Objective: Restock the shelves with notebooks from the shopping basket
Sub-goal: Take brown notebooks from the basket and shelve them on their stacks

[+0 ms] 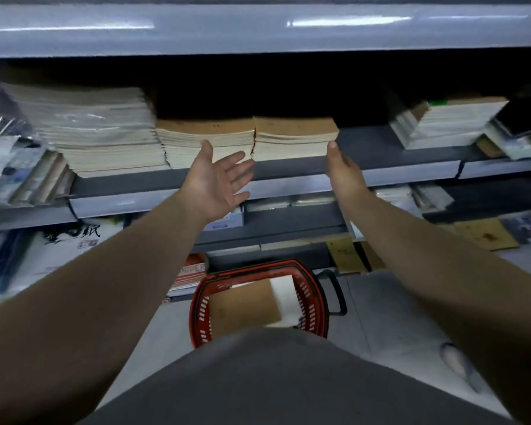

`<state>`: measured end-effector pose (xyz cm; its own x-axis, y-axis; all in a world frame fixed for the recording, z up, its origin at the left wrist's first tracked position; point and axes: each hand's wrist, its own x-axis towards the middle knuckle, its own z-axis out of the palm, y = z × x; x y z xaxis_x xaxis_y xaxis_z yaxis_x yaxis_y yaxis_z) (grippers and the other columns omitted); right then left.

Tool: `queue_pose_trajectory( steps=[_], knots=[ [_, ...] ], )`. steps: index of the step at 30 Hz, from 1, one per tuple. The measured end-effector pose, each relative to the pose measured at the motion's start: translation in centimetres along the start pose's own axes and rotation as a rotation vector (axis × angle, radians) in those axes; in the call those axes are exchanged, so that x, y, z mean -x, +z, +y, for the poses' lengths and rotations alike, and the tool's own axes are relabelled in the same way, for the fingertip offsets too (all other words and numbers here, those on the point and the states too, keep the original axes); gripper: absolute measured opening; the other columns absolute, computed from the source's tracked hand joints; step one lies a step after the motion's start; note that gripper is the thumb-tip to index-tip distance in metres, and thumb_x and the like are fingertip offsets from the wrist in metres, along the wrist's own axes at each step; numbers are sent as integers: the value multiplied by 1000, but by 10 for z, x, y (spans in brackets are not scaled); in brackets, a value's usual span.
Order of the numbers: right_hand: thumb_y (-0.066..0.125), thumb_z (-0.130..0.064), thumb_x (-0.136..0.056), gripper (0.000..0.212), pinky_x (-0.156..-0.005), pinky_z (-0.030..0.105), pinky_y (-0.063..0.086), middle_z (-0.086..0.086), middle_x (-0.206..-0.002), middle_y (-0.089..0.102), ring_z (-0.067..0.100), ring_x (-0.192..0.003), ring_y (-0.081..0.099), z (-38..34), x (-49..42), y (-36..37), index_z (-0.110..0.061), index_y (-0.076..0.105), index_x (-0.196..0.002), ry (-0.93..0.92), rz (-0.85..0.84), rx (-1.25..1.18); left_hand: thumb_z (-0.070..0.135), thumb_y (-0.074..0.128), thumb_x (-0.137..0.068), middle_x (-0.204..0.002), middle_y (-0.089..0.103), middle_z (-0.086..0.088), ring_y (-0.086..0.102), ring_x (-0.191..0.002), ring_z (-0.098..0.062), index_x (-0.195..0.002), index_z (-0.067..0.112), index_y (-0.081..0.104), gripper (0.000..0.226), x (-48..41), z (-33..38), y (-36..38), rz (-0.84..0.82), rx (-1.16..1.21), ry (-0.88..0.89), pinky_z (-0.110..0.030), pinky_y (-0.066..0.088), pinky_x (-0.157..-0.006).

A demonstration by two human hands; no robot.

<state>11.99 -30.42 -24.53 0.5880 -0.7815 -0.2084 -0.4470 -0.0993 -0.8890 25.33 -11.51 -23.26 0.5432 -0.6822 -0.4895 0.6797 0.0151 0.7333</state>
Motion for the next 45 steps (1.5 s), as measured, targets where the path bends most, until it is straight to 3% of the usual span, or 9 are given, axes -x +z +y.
queue_pose_trajectory(
  steps=[5, 9, 12, 19, 24, 28, 34, 40, 45],
  knots=[
    [30, -66, -94, 68, -94, 40, 42, 9, -124, 61, 24, -108, 57, 11, 52, 25, -12, 59, -124, 83, 7, -30, 74, 6, -91, -138, 55, -2, 41, -137, -20, -131, 19, 55, 85, 34, -9, -37, -25, -24, -50, -45, 23, -111],
    [33, -63, -95, 57, -78, 32, 36, 3, -86, 62, 15, -76, 55, 24, 91, 50, -17, 66, -100, 112, 64, -8, 76, 3, -89, -146, 49, -5, 39, -139, -20, -141, 18, 48, 89, 51, -22, -61, -29, -22, -103, -50, 15, -116],
    [36, -63, -94, 46, -83, 30, 37, 4, -100, 63, 21, -96, 59, 36, 110, 65, -24, 62, -92, 160, 68, -22, 76, 3, -89, -145, 49, -4, 40, -138, -21, -142, 17, 47, 90, 57, -40, -73, -18, -36, -156, -51, 12, -117],
    [35, -67, -92, 57, -96, 42, 43, 9, -113, 65, 29, -108, 60, 75, 131, 96, -18, 60, -101, 234, -70, 1, 77, 6, -89, -151, 41, -5, 32, -142, -21, -147, 17, 39, 90, 50, -89, -103, 16, -29, -272, -48, 11, -117],
    [40, -64, -92, 61, -98, 55, 47, 21, -108, 66, 36, -101, 64, 111, 122, 112, -8, 61, -105, 332, -165, -35, 79, 11, -88, -150, 43, -6, 31, -142, -21, -145, 17, 41, 90, 28, -120, -118, 65, 2, -320, -48, 13, -117],
    [38, -61, -94, 50, -98, 50, 48, 12, -99, 69, 27, -96, 66, 143, 98, 116, -19, 64, -95, 344, -215, 4, 79, 11, -87, -152, 40, -6, 31, -143, -23, -147, 15, 38, 92, -2, -139, -125, 75, -38, -342, -48, 16, -117],
    [34, -56, -98, 55, -99, 52, 45, 14, -107, 67, 30, -103, 63, 195, 68, 126, -10, 63, -111, 313, -265, 112, 76, 13, -89, -152, 39, -9, 33, -141, -26, -147, 10, 37, 91, -49, -177, -151, 177, -76, -376, -51, 15, -116],
    [33, -57, -98, 57, -87, 28, 43, 2, -108, 64, 12, -88, 60, 275, 38, 149, -15, 59, -125, 333, -209, 192, 74, 15, -91, -153, 38, -10, 32, -142, -27, -149, 11, 35, 87, -95, -236, -183, 218, -78, -443, -52, 11, -116],
    [36, -53, -99, 57, -100, 47, 45, 11, -116, 66, 27, -106, 63, 338, 23, 180, -9, 55, -129, 401, -241, 185, 76, 19, -90, -146, 46, -14, 42, -135, -29, -144, 16, 45, 84, -110, -299, -210, 258, -83, -530, -48, 24, -114]
  ],
)
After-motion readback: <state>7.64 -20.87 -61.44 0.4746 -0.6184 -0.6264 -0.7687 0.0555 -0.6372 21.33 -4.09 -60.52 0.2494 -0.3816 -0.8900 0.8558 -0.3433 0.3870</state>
